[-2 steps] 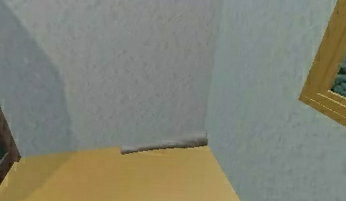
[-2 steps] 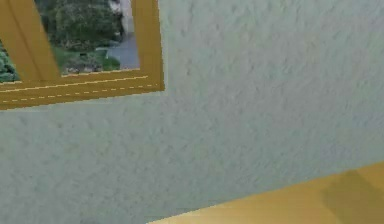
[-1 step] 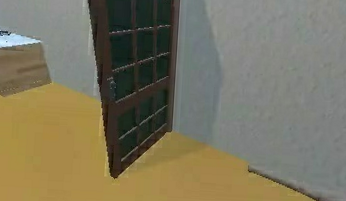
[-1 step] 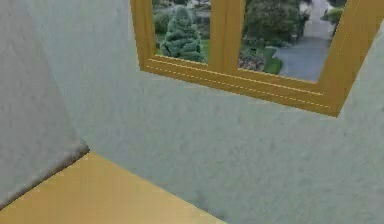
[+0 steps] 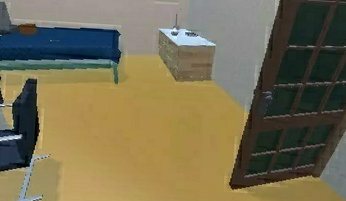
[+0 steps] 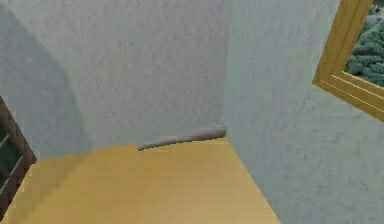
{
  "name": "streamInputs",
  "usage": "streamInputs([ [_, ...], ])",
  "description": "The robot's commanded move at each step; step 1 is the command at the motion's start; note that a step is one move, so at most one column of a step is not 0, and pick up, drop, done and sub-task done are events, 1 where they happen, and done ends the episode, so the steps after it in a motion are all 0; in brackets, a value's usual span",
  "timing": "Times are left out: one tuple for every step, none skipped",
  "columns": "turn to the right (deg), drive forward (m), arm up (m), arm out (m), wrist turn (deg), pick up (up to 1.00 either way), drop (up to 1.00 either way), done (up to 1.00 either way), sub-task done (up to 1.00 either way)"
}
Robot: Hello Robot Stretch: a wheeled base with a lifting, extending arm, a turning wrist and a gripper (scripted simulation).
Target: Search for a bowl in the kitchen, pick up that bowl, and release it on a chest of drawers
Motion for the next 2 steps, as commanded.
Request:
streamInputs([
  [-6.0,0.0,0.0,0.0,0.0,0.0,0.0,0.0,0.0],
  [0.0,1.0,0.0,0.0,0.0,0.0,0.0,0.0,0.0],
])
